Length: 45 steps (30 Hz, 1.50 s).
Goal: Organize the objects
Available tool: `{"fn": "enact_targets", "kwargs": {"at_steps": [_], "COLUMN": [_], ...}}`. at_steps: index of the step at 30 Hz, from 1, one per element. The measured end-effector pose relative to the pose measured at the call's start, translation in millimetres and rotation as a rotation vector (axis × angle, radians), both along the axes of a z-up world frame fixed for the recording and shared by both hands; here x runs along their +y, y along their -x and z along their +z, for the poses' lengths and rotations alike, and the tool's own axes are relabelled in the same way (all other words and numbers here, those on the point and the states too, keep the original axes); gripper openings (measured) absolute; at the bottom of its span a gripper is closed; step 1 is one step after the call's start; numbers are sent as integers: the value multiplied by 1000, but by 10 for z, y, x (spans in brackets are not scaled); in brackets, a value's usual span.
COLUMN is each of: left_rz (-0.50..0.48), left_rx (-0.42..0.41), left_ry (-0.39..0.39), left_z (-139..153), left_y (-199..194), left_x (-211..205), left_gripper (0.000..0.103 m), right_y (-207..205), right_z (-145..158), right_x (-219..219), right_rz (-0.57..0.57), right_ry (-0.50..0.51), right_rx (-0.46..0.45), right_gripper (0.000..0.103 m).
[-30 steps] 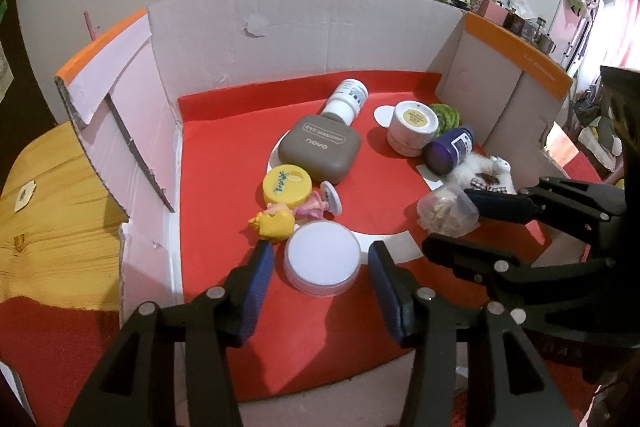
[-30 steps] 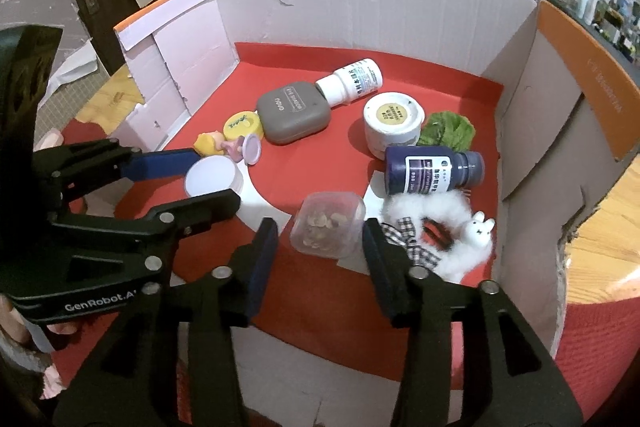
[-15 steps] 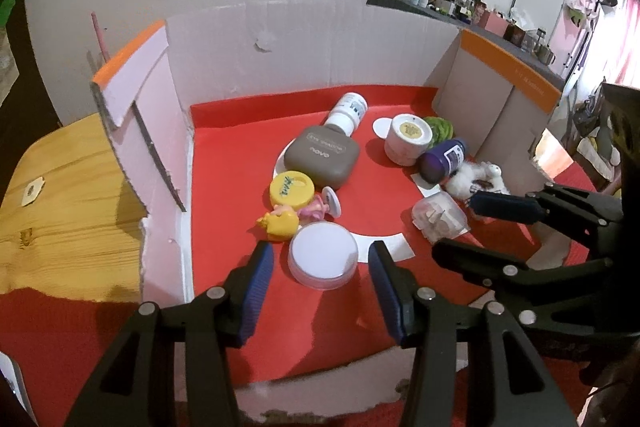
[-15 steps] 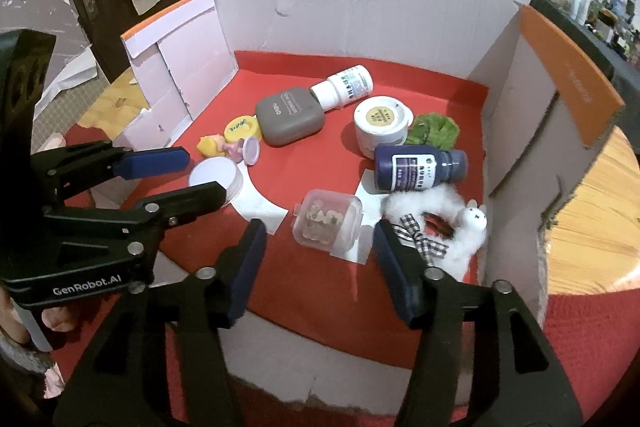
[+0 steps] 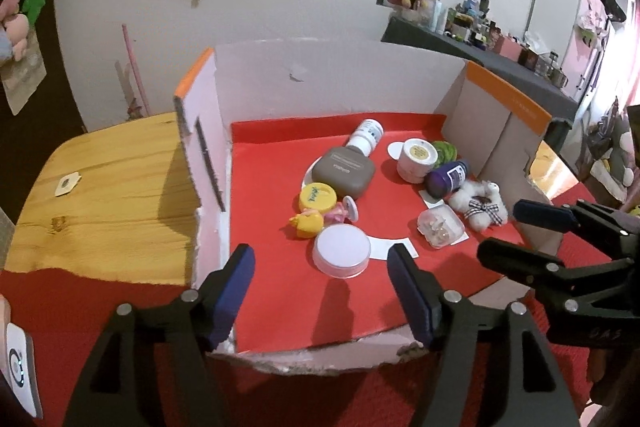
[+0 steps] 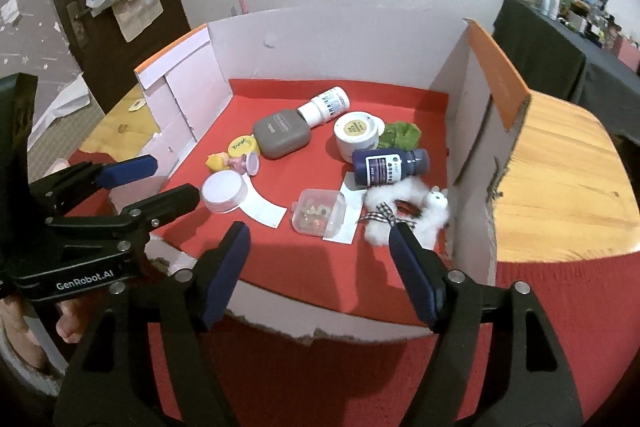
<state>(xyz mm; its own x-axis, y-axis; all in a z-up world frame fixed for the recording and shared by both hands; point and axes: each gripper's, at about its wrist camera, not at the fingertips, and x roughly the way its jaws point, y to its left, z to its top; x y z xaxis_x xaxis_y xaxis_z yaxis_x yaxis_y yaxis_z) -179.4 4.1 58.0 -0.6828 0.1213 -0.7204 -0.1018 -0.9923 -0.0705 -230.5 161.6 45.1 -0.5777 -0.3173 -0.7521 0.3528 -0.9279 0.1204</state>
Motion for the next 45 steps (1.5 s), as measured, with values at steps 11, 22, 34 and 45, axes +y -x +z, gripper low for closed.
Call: {"fn": "enact_targets", "kwargs": {"at_steps": [11, 22, 34, 45], "left_rz": [11, 48, 75, 101], "left_rx": [41, 69, 72, 24], "left_ry": [29, 47, 79, 64], "left_z": [28, 12, -38, -212], "left_y": [-199, -318, -305, -232], "left_x": [46, 20, 27, -49], "left_gripper": [89, 103, 103, 103], "right_y": [-171, -271, -271, -286], "right_z": [-2, 13, -32, -49], "right_x": [21, 78, 88, 59], "right_rz": [-39, -120, -128, -131], "right_ry": [-8, -2, -44, -65], "right_rx": [28, 81, 102, 118], "right_gripper": [76, 79, 80, 81]}}
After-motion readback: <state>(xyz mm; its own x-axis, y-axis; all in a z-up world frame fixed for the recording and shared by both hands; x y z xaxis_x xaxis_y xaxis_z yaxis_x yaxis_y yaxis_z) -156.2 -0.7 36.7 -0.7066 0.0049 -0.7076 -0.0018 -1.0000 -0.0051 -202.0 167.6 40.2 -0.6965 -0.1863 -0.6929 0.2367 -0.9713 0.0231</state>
